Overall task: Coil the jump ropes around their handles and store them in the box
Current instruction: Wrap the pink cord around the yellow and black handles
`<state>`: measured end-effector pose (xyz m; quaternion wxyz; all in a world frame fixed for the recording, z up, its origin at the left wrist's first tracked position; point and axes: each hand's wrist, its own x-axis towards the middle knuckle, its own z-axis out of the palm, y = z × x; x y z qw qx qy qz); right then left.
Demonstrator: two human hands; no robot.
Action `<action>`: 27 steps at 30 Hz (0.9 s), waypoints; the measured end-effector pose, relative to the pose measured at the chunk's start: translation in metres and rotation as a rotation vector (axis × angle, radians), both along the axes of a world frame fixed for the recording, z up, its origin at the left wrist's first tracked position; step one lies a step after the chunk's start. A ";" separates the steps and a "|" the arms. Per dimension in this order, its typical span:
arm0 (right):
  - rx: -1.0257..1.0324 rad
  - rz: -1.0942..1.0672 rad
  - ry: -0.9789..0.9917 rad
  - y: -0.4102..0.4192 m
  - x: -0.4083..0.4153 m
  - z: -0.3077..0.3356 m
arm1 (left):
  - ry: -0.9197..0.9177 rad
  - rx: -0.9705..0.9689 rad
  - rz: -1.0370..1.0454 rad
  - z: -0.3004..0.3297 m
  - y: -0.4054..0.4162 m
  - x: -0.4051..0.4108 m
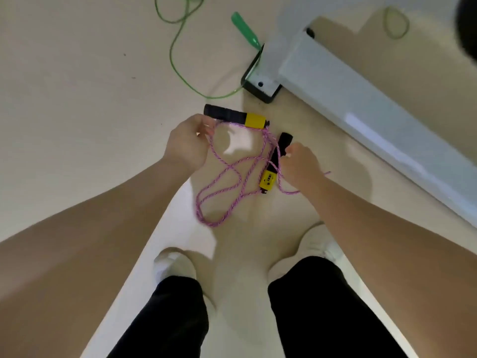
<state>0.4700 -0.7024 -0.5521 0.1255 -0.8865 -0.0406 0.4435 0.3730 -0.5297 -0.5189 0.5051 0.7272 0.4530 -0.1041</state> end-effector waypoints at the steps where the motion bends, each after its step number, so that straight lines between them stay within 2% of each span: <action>1: -0.006 -0.041 -0.016 0.000 0.005 -0.022 | 0.015 0.042 -0.046 -0.026 0.001 0.003; 4: -0.035 -0.111 -0.055 -0.001 0.021 -0.081 | -0.018 0.185 -0.246 -0.094 0.002 0.026; 8: -0.024 -0.253 -0.044 0.003 0.035 -0.128 | 0.080 0.638 -0.777 -0.156 -0.007 0.065; 9: -0.006 -0.286 -0.056 0.004 0.035 -0.133 | 0.089 0.698 -0.863 -0.166 -0.010 0.070; 12: 0.030 -0.209 -0.010 0.008 0.030 -0.136 | 0.192 0.754 -0.965 -0.177 -0.024 0.068; 14: 0.034 -0.115 0.006 0.013 0.024 -0.121 | 0.264 0.678 -0.929 -0.168 -0.028 0.055; 17: 0.076 -0.050 -0.046 0.023 0.013 -0.065 | 0.231 0.431 -0.691 -0.124 -0.020 0.027; 21: 0.225 0.015 -0.129 0.041 -0.001 0.036 | 0.099 0.146 -0.414 -0.009 0.018 -0.008; 27: 0.362 -0.226 -0.023 0.090 -0.003 0.234 | -0.005 0.055 -0.270 0.217 0.072 -0.044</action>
